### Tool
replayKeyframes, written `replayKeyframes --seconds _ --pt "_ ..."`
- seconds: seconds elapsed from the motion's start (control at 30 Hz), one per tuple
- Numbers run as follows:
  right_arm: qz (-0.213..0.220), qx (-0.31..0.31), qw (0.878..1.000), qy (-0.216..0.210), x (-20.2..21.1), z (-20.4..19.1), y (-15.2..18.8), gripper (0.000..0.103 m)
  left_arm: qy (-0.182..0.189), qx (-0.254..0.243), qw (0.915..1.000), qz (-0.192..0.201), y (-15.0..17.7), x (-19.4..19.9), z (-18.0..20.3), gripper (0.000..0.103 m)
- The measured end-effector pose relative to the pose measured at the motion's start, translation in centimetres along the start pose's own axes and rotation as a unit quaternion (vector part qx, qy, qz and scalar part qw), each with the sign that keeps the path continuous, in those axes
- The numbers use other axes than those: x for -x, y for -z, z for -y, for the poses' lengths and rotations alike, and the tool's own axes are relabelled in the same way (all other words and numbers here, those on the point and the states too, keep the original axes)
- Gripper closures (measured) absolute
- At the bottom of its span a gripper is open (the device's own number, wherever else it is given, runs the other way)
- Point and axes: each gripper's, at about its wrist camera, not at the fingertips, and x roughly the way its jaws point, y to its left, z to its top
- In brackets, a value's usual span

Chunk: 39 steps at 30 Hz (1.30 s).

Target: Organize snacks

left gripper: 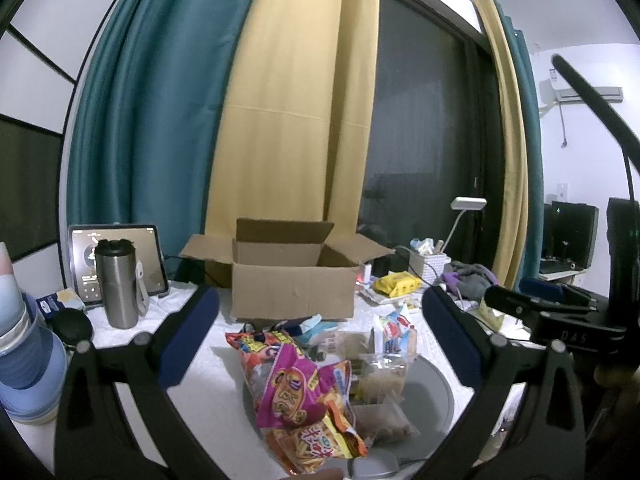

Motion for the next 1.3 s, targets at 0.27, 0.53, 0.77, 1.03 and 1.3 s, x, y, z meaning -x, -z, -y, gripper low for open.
replayKeyframes --seconds 0.27,0.53,0.77,1.03,1.3 --pt "0.0 0.0 1.0 0.0 0.0 0.0 0.0 0.012 -0.001 0.0 1.0 0.0 0.1 0.1 0.1 0.001" --pt "0.0 0.0 1.0 0.0 0.0 -0.1 0.0 0.012 -0.001 -0.001 1.0 0.0 0.2 0.1 0.2 0.001" --pt "-0.001 0.001 1.0 0.0 0.0 -0.1 0.1 0.012 0.003 -0.001 1.0 0.003 0.2 0.0 0.9 0.001" --pt "-0.011 0.0 1.0 -0.001 -0.4 -0.4 0.8 0.012 0.003 0.002 0.9996 -0.027 1.0 -0.8 0.6 0.001" --pt "-0.05 -0.006 0.999 0.0 -2.7 0.0 2.0 0.012 0.002 0.004 0.9944 -0.105 3.6 -3.2 -0.4 0.001"
